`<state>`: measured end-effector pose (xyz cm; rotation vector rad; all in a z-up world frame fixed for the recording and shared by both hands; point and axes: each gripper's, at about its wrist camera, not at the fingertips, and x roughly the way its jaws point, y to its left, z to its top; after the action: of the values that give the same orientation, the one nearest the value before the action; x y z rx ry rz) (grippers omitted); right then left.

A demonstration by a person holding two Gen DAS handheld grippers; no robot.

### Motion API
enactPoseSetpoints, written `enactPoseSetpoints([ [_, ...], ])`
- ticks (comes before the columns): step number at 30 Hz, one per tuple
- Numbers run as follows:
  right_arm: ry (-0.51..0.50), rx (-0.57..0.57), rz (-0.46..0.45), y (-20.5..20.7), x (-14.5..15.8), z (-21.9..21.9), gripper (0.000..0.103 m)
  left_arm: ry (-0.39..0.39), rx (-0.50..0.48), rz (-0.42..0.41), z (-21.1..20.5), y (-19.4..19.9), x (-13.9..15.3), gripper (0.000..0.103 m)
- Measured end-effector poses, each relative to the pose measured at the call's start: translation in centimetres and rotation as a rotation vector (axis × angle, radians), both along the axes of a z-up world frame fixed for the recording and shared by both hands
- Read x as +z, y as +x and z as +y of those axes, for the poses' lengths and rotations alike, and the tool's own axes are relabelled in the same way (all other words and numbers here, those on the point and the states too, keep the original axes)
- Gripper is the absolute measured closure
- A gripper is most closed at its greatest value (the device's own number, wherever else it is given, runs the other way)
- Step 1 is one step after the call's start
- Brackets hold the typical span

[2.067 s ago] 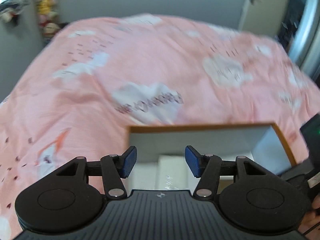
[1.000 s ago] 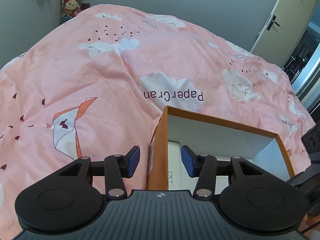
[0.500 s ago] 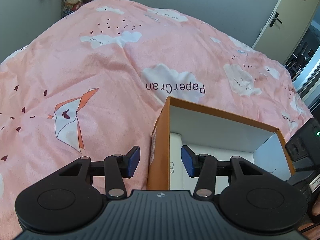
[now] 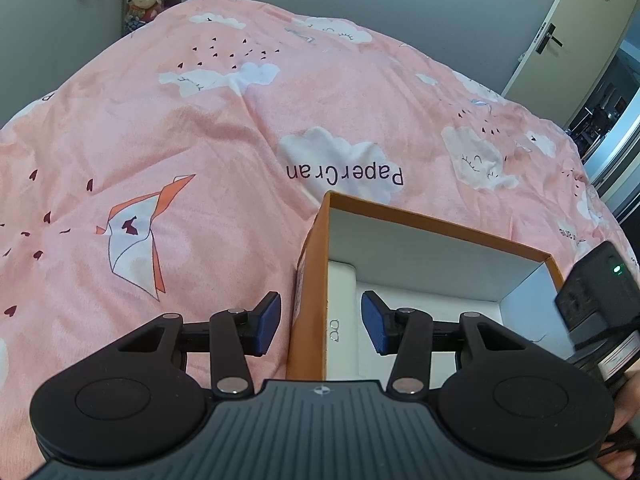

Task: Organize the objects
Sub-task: 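Open the right gripper to release the gold box inside the orange box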

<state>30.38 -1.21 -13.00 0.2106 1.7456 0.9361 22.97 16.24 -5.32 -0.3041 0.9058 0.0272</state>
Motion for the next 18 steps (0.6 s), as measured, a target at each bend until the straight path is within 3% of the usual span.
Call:
enactPoseSetpoints([
  [8,-0.006,-0.013,-0.059,-1.0,0.3,2.3,0.086,0.024,0.0,0.007,-0.7,-0.3,0.8,0.05],
  [13,0.033,-0.025,-0.179,-2.2,3.1,0.8,0.086,0.038,-0.009,-0.03,-1.6,-2.2,2.9,0.054],
  [17,0.082,-0.047,-0.352,-4.5,6.6,-1.2,0.083,0.061,-0.03,-0.091,-2.9,-5.4,5.3,0.054],
  [18,0.118,-0.057,-0.391,-5.2,7.8,-4.7,0.083,0.064,-0.04,-0.104,-3.3,-6.4,5.9,0.054],
])
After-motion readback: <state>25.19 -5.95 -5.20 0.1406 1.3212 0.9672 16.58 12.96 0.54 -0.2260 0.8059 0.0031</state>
